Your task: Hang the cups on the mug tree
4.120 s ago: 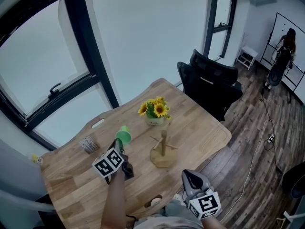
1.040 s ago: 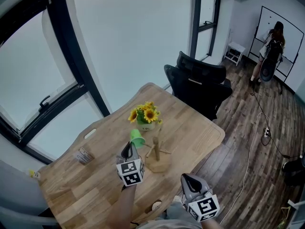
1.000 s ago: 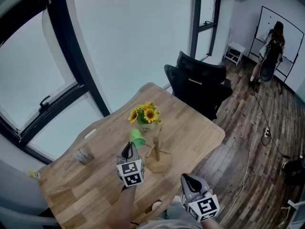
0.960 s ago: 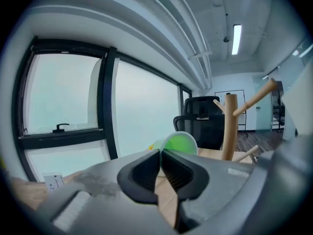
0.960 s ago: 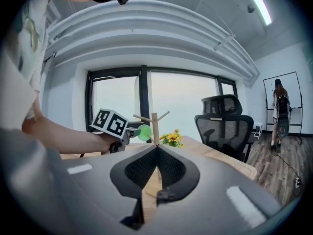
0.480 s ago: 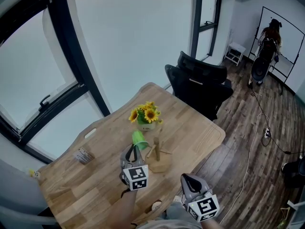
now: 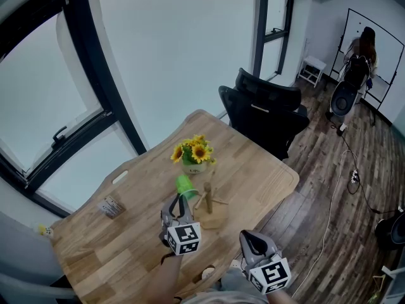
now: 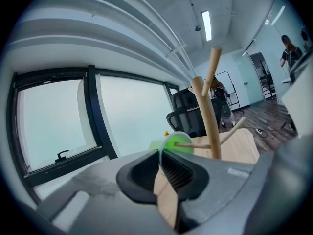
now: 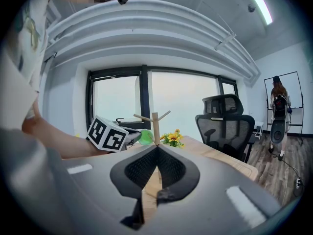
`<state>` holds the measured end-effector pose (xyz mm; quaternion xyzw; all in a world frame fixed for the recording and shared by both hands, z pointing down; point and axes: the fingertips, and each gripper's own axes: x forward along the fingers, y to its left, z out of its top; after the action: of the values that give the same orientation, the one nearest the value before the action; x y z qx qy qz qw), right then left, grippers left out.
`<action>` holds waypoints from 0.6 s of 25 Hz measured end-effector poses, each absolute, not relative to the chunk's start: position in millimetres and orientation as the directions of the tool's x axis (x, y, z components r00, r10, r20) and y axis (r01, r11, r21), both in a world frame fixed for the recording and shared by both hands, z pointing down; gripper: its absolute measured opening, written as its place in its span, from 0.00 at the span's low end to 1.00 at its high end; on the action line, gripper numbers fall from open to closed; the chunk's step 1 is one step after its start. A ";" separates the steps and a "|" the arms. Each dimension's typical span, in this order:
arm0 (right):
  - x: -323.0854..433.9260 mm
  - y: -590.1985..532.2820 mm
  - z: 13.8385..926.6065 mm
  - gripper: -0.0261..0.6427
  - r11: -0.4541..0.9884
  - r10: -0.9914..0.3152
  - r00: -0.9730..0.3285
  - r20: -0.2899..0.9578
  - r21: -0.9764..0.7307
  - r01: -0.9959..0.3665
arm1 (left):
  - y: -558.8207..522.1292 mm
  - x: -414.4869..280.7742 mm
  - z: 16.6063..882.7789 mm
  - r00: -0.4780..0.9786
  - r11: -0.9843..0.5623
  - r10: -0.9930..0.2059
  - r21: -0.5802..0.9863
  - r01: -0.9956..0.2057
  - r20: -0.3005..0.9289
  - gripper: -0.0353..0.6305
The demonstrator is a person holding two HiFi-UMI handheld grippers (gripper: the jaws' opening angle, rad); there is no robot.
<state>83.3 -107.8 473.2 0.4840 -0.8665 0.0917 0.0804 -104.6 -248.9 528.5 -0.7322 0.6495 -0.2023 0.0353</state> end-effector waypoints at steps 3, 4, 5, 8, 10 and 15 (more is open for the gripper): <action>83.9 -107.3 473.8 0.04 0.516 -0.823 -0.520 0.228 -0.082 -0.852 | -246.8 -101.6 531.2 0.076 -0.162 -0.964 -0.340 -0.927 0.253 0.08; 84.3 -107.1 473.9 0.04 0.517 -0.822 -0.521 0.228 -0.082 -0.852 | -246.0 -100.6 531.7 0.076 -0.164 -0.964 -0.346 -0.924 0.254 0.08; 84.5 -106.9 473.9 0.04 0.518 -0.822 -0.522 0.228 -0.082 -0.852 | -245.2 -99.9 532.0 0.076 -0.165 -0.964 -0.351 -0.922 0.255 0.08; 84.9 -106.7 473.9 0.04 0.518 -0.822 -0.521 0.229 -0.080 -0.852 | -243.5 -98.2 533.7 0.079 -0.172 -0.963 -0.362 -0.916 0.259 0.08; 84.9 -106.2 474.4 0.04 0.517 -0.823 -0.521 0.229 -0.081 -0.852 | -242.2 -96.6 535.5 0.084 -0.179 -0.961 -0.364 -0.914 0.263 0.08; 85.4 -104.5 475.2 0.04 0.516 -0.823 -0.520 0.229 -0.082 -0.853 | -238.3 -91.6 538.4 0.094 -0.194 -0.958 -0.375 -0.906 0.269 0.08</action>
<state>85.4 -104.5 475.2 0.4833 -0.8669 0.0921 0.0805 -91.6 -238.3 538.4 -0.7375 0.6321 -0.2310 0.0564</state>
